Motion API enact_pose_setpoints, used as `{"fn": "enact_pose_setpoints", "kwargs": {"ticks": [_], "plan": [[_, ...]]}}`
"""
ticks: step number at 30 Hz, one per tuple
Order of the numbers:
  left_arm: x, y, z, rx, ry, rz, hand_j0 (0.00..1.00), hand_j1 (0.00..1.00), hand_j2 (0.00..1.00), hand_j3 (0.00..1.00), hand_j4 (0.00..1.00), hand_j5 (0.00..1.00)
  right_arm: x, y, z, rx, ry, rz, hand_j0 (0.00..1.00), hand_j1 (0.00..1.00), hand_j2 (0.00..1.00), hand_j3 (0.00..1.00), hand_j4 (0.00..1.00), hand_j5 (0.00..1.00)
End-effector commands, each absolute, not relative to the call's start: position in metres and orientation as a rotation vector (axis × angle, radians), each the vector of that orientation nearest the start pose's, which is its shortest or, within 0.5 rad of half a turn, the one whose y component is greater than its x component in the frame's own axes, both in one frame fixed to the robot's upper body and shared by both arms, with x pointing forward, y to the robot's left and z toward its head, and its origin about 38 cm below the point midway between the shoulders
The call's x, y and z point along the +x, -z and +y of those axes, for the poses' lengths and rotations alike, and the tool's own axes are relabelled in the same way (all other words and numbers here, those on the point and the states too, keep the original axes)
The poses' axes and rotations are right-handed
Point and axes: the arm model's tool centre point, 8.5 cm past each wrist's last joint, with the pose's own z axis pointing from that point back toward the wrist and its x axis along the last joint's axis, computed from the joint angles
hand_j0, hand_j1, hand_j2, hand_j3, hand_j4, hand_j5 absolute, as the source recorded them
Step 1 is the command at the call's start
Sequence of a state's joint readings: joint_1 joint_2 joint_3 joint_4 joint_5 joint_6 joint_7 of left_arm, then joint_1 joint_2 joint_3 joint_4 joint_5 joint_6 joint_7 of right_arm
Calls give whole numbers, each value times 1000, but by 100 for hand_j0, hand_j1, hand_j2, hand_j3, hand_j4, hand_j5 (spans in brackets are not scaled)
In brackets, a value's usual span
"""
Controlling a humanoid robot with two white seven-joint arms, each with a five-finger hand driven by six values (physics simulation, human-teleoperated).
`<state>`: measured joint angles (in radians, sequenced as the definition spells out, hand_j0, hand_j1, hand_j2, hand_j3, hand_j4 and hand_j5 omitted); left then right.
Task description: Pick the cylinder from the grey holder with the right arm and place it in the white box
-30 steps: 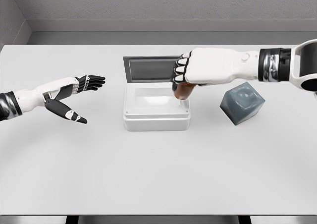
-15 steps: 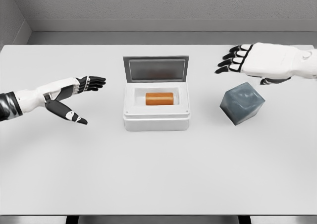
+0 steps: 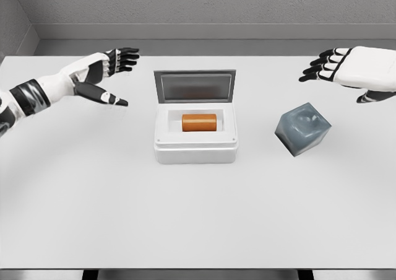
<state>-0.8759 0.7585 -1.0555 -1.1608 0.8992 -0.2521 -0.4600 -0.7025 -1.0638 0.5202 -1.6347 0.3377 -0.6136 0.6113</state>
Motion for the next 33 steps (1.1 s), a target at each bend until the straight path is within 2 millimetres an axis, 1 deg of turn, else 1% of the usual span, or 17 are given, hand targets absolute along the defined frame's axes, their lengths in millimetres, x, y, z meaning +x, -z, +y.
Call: {"fn": "enact_pose_setpoints", "kwargs": {"ticks": [1, 3, 4, 6, 11, 16, 26, 28, 33], "plan": [[501, -197, 287, -427, 847, -1478, 100, 100, 100, 100, 100, 100, 401, -321, -335, 844, 2972, 1769, 100, 100, 100, 100, 100, 100], [502, -202, 284, -431, 854, -1488, 100, 100, 100, 100, 100, 100, 399, -321, -331, 831, 2964, 1766, 100, 100, 100, 100, 100, 100], [502, -205, 276, -450, 866, -1495, 100, 100, 100, 100, 100, 100, 399, -321, -331, 831, 2964, 1766, 100, 100, 100, 100, 100, 100], [500, -203, 267, -493, 905, -1484, 100, 100, 100, 100, 100, 100, 399, -321, -331, 829, 2965, 1765, 100, 100, 100, 100, 100, 100], [493, -205, 258, -550, 967, -1473, 100, 100, 100, 100, 100, 100, 399, -320, -332, 829, 2969, 1763, 100, 100, 100, 100, 100, 100], [493, -205, 257, -551, 971, -1474, 100, 100, 100, 100, 100, 100, 399, -320, -332, 829, 2969, 1763, 100, 100, 100, 100, 100, 100], [487, -196, 252, -588, 997, -1445, 100, 100, 100, 100, 100, 100, 399, -319, -332, 826, 2972, 1764, 100, 100, 100, 100, 100, 100], [481, -204, 248, -611, 1028, -1454, 100, 100, 100, 100, 100, 100, 399, -319, -332, 826, 2972, 1764, 100, 100, 100, 100, 100, 100], [479, -209, 242, -628, 1044, -1461, 100, 100, 100, 100, 100, 100, 399, -318, -333, 825, 2975, 1762, 100, 100, 100, 100, 100, 100]]}}
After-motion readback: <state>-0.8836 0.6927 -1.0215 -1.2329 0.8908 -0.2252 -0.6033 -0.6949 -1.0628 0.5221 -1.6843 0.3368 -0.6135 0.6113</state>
